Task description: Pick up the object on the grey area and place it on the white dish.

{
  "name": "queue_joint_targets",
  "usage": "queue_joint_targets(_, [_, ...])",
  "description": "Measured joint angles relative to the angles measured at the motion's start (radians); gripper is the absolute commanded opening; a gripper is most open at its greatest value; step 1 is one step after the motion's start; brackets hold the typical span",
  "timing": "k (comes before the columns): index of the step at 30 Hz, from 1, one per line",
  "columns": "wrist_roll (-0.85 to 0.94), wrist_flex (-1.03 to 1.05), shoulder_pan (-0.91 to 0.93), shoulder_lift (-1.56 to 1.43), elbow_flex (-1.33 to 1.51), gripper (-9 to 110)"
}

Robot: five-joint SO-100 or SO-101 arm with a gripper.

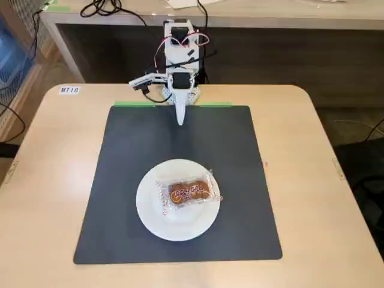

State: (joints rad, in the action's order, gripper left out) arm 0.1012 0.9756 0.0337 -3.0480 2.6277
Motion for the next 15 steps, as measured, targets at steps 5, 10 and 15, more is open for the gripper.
queue_joint_targets(5, [0.012, -0.037, -0.002, -0.169, 0.202, 0])
queue_joint_targets(10, [0.043, -0.035, 0.008, -0.278, 0.367, 0])
queue_joint_targets(15, [0.054, -0.052, 0.018, -0.281, 0.436, 0])
